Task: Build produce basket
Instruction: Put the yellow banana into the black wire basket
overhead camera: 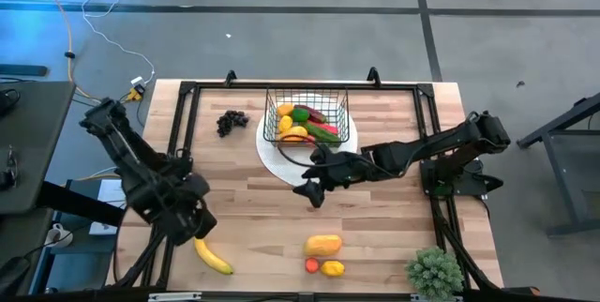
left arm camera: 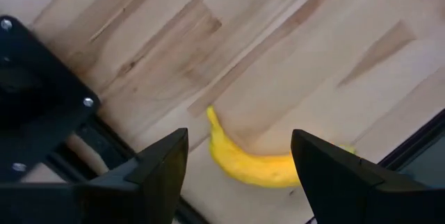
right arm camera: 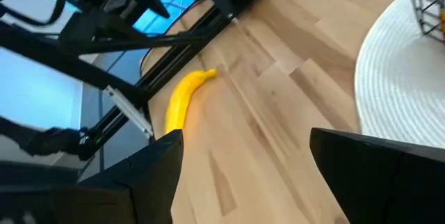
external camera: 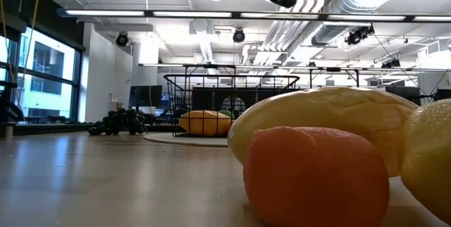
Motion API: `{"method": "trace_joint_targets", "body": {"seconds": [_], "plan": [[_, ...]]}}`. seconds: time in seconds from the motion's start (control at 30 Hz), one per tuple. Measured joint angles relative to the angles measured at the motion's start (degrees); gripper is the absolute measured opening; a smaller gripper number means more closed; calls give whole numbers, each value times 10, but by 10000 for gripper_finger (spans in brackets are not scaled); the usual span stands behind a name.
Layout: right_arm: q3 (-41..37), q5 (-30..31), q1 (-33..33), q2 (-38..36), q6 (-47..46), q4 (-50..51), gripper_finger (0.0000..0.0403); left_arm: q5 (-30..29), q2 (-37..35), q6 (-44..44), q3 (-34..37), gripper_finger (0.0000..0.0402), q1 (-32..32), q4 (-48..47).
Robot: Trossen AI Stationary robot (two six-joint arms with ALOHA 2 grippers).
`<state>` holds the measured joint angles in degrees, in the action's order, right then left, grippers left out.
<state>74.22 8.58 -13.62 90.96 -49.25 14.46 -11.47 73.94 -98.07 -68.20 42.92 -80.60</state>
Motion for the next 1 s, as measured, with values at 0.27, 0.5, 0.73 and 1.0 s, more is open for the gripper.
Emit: {"method": "trace_joint_targets", "body": {"seconds": [0.27,0.5,0.73,1.0], "plan": [[0,0,-19,0,2,11,293,14,38,-126,0,246,55,1],[0,22,-30,0,4,37,293,18,99,-278,0,246,96,1],[0,33,-34,0,4,46,293,32,160,-340,0,246,116,10],[0,33,-34,0,4,46,293,59,229,-344,0,246,104,24]]}}
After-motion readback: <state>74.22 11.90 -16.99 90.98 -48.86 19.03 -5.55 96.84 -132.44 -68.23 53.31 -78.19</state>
